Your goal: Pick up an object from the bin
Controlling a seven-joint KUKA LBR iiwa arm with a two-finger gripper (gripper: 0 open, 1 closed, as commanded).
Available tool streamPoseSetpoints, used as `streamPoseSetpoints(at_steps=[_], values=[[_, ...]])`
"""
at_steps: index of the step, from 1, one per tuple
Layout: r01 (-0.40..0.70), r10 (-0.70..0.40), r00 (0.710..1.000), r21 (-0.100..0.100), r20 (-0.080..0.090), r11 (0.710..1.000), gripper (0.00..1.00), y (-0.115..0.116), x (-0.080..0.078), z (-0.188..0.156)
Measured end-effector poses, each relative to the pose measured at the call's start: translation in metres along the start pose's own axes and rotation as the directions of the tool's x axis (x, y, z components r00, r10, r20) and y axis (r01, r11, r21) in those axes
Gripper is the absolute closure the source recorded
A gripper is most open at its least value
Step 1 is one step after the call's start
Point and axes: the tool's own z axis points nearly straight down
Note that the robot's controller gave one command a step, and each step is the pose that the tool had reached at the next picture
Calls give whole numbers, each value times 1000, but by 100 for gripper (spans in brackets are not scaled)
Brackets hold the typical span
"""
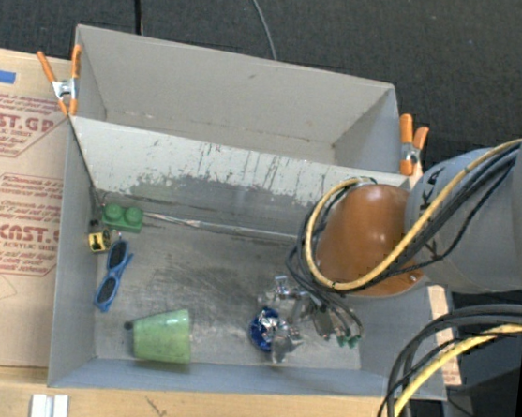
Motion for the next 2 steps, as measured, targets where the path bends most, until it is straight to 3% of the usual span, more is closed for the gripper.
streamPoseSetpoints(at_steps=[1,2], values=[[345,-345,939,5,7,939,100,-8,-14,-113],[537,-538,843,7,3,843,100,-117,10,-169]])
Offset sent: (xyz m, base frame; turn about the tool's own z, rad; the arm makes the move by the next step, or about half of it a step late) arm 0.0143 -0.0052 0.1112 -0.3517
